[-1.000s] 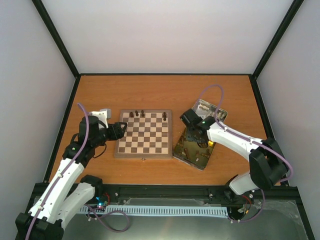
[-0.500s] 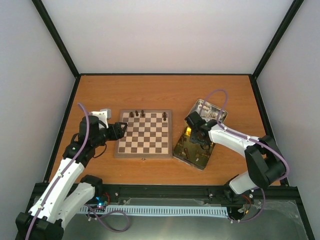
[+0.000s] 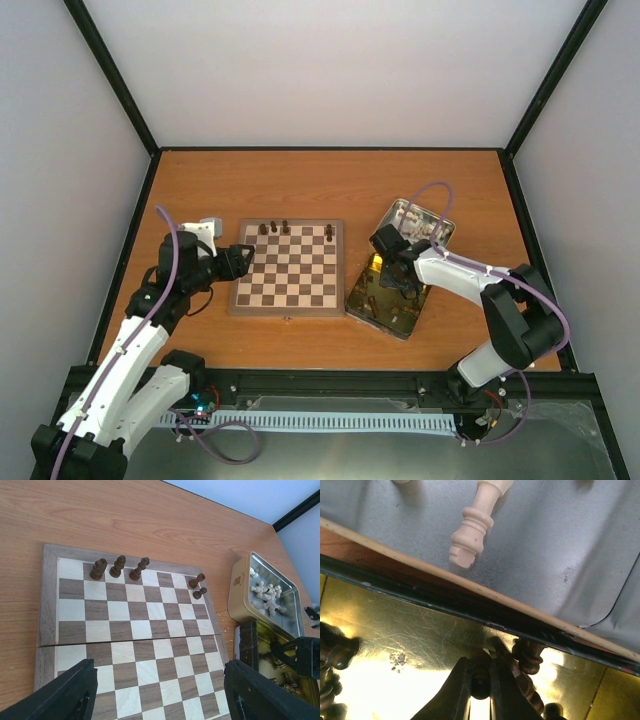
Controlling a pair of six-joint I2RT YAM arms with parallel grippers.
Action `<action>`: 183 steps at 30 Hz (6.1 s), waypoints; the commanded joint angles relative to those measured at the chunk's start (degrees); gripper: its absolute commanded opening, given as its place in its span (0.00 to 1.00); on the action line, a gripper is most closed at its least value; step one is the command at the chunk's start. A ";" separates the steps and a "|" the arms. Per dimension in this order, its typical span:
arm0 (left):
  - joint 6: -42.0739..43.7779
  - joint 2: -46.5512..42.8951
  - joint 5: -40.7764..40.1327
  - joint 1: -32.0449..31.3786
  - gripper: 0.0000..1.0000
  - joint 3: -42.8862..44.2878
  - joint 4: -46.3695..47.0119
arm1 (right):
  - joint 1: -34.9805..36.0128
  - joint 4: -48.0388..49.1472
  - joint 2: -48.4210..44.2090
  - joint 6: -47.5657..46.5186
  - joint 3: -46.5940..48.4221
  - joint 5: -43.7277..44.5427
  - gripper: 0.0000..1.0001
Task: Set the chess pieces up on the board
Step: Pick up the chess piece from the storage box, then place the chess piece on the chessboard, then pick up the chess piece from the storage box, then place the chess piece on the chessboard.
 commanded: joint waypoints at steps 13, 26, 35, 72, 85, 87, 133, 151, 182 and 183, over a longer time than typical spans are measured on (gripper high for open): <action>0.97 -1.17 -0.44 0.24 0.70 0.09 1.56 | 2.77 0.60 -2.42 0.07 13.42 -5.85 0.04; 0.88 -2.05 -1.33 0.24 0.70 0.13 1.28 | 11.74 -1.13 23.71 -5.99 42.07 -4.07 0.06; 0.86 -2.20 -1.43 0.23 0.70 0.09 1.32 | 12.53 -5.84 32.56 -8.07 50.22 -2.60 0.07; 0.87 -2.12 -1.32 0.23 0.70 0.07 1.34 | 11.22 -3.97 11.17 -4.89 33.17 4.10 0.34; 0.92 -1.36 -0.74 0.24 0.70 0.11 1.50 | 4.64 -4.07 -11.49 4.50 1.13 3.25 0.36; 0.99 -1.24 -0.87 0.24 0.70 0.14 1.43 | 4.10 -2.72 -11.02 4.47 -1.15 0.67 0.35; 0.76 1.74 17.26 0.24 0.83 3.39 6.09 | 1.54 19.41 -19.37 -15.66 -2.39 -22.65 0.08; -16.31 13.48 38.30 0.24 0.80 6.46 8.24 | 20.04 35.66 -7.40 -36.53 9.44 -29.78 0.08; -18.77 16.80 34.12 0.24 0.10 2.24 9.70 | 24.05 29.03 -0.99 -44.43 15.70 -24.41 0.08; -18.40 16.80 33.82 0.28 0.08 2.40 9.37 | 24.05 29.03 -0.99 -44.37 15.69 -24.28 0.08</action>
